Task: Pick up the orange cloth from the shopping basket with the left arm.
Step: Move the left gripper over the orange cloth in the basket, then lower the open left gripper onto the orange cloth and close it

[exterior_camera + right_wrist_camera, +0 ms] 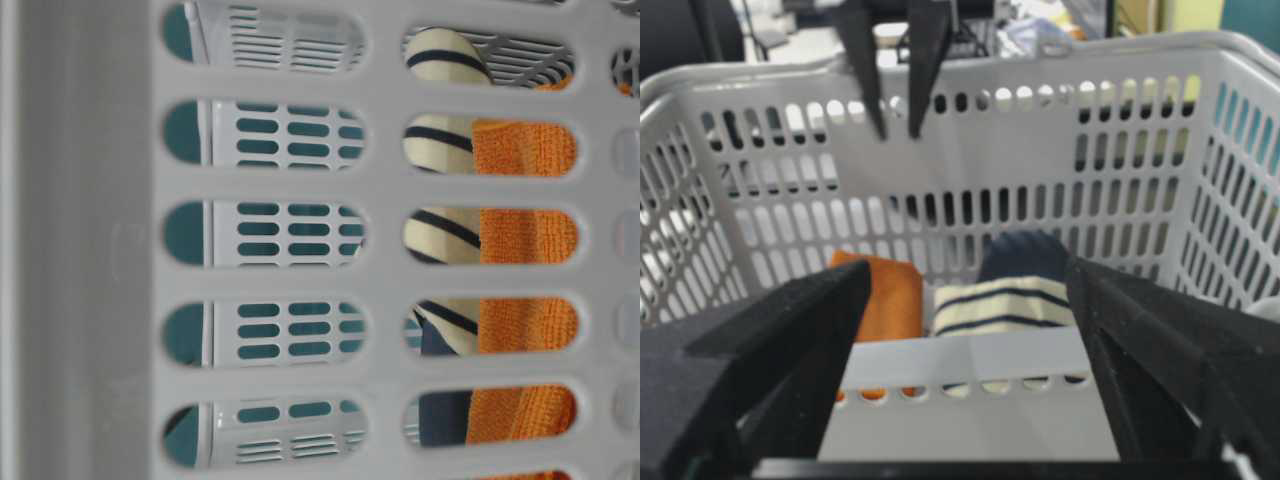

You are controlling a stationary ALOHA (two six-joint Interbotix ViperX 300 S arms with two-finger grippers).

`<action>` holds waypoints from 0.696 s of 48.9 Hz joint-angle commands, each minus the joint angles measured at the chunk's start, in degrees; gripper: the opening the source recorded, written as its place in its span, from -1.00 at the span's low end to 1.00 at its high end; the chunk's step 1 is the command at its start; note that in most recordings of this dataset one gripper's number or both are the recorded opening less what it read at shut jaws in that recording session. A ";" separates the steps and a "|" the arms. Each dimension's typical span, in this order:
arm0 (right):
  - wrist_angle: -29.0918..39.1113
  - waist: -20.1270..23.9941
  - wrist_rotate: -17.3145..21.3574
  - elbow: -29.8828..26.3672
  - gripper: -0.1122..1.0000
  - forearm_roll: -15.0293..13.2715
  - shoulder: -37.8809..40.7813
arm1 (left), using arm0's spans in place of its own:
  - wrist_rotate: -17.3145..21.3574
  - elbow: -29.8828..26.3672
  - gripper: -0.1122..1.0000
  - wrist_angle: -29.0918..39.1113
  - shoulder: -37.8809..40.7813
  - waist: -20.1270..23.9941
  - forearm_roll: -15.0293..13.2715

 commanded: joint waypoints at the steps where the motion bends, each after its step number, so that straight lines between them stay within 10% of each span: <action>1: -0.26 -0.18 0.00 -1.14 0.56 0.18 0.26 | -0.18 -5.45 -0.06 2.02 3.78 -0.53 0.18; 11: -0.26 -0.18 0.00 -0.97 0.56 0.18 0.09 | -1.67 -10.55 0.82 5.80 12.13 -2.81 0.18; 34: -0.35 -0.35 0.09 -0.70 0.56 0.18 -0.97 | -4.92 -10.81 0.81 7.56 19.25 -4.04 0.09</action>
